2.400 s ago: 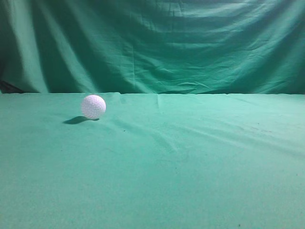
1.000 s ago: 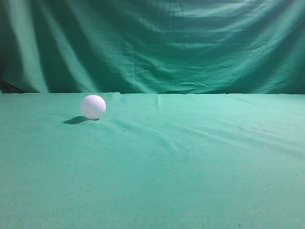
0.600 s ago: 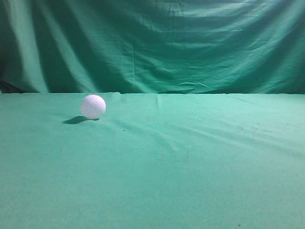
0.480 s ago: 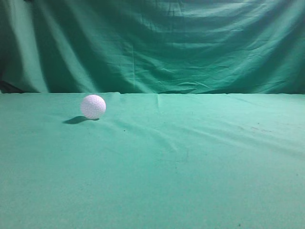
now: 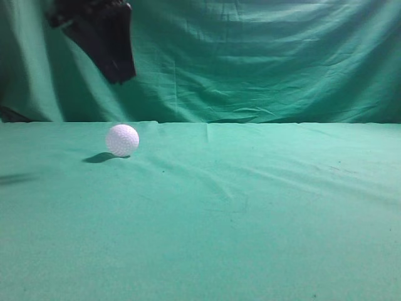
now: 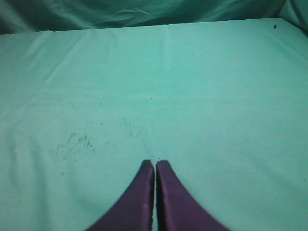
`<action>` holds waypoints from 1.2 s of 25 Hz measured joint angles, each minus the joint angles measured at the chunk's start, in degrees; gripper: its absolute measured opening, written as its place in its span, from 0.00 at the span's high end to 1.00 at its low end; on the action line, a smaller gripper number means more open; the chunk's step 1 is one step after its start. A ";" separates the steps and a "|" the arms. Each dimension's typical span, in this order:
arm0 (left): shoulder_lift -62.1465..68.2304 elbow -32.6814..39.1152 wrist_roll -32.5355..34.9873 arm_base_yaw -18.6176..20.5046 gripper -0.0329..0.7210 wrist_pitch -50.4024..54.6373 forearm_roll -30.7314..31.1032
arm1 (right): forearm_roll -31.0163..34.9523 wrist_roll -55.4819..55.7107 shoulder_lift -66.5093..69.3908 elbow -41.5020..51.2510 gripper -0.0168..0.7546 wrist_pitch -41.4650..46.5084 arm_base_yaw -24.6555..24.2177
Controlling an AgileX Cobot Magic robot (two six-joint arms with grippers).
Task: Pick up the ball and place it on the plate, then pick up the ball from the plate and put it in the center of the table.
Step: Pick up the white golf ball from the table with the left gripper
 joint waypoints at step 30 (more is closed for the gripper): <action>18.79 -11.47 -13.31 0.00 0.45 1.32 9.61 | 0.00 0.00 0.00 0.00 0.98 0.00 0.00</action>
